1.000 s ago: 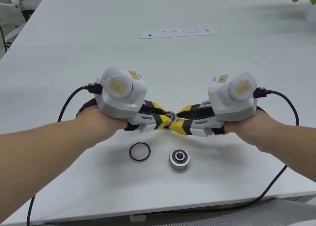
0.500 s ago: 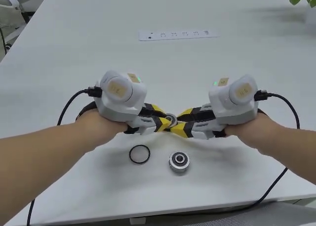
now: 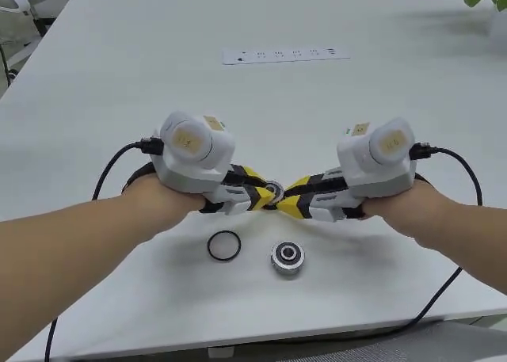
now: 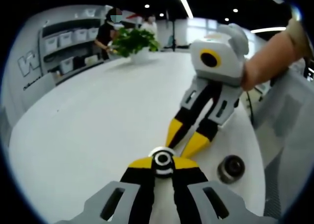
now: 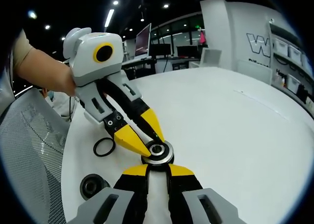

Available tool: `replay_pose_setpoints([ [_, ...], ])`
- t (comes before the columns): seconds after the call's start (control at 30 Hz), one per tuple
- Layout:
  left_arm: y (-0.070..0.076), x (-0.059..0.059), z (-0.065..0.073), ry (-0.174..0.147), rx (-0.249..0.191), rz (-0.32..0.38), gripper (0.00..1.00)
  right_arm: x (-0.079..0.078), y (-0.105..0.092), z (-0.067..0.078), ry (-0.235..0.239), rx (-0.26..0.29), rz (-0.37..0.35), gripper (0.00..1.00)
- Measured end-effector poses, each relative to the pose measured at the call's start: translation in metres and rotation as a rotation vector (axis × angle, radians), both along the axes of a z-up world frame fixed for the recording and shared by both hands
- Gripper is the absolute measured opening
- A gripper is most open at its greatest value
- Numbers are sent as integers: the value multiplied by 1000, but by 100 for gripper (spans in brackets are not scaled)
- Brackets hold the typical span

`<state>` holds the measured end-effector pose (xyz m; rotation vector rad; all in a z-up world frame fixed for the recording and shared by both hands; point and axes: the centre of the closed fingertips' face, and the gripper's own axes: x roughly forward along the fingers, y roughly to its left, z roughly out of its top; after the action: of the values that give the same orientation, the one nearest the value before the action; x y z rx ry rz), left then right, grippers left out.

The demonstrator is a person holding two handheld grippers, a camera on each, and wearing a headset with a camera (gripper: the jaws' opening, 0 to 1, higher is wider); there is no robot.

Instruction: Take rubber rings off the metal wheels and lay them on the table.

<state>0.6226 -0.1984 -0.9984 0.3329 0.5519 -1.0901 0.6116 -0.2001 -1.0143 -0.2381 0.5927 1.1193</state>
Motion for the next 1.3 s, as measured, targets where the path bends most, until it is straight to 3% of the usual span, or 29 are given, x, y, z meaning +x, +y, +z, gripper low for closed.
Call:
replay_pose_setpoints([
  [1.0,0,0,0,-1,-2,12,13,0,-5,-2,37,22,-15,0],
  [1.3,1,1,0,-13,3,6,13,-1,-5,1,103,82,-76,0],
])
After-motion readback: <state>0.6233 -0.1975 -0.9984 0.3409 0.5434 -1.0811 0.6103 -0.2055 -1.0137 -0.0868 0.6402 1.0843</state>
